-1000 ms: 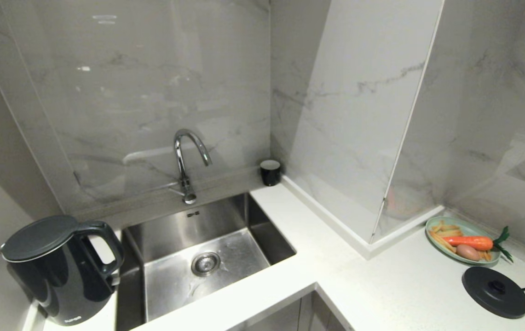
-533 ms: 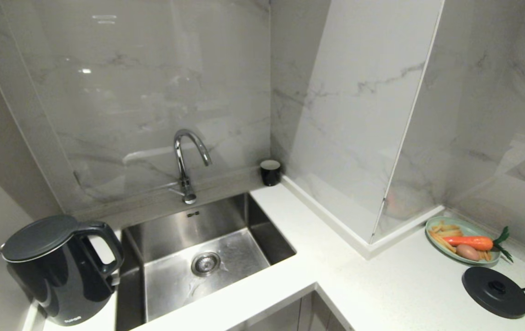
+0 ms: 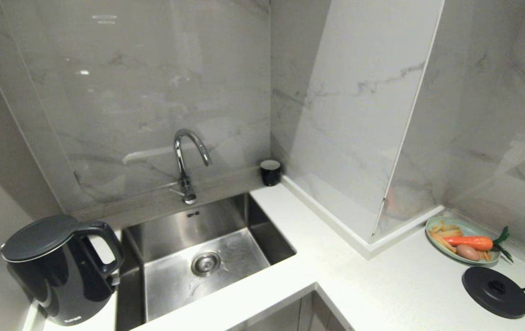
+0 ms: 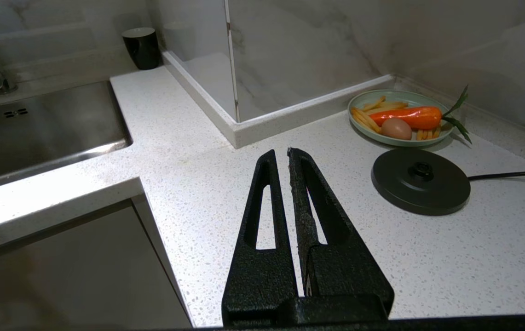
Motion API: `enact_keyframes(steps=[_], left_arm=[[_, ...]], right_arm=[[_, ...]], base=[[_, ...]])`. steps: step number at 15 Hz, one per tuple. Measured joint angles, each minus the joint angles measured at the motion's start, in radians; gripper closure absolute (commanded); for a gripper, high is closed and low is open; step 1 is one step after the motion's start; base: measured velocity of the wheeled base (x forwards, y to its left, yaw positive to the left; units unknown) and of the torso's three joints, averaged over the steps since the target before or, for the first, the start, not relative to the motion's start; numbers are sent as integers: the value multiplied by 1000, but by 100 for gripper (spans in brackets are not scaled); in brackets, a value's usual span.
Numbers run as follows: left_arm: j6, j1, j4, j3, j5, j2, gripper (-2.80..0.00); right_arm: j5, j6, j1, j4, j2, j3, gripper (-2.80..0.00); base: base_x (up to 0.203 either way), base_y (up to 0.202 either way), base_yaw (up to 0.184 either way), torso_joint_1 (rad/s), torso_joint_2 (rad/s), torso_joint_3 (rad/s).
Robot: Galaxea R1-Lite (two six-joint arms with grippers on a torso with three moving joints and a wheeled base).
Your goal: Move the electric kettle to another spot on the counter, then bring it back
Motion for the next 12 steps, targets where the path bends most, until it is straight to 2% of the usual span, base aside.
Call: enact_keyframes(steps=[3, 6, 8, 10, 12], left_arm=[[33, 51, 25, 7, -26, -56, 0], [41, 64, 43, 46, -72, -125, 0], [46, 62, 47, 87, -158, -192, 0], [54, 59, 43, 176, -239, -243, 0], [58, 58, 28, 283, -262, -267, 0]], right_arm=[[0, 0, 0, 0, 0, 0, 0], [0, 0, 0, 0, 0, 0, 0], [1, -1, 0, 0, 0, 0, 0], [0, -1, 0, 0, 0, 0, 0], [1, -4, 0, 0, 0, 0, 0]], base=[[0, 0, 0, 0, 0, 0], [0, 0, 0, 0, 0, 0], [0, 0, 0, 0, 0, 0], [0, 0, 0, 0, 0, 0], [0, 0, 0, 0, 0, 0]])
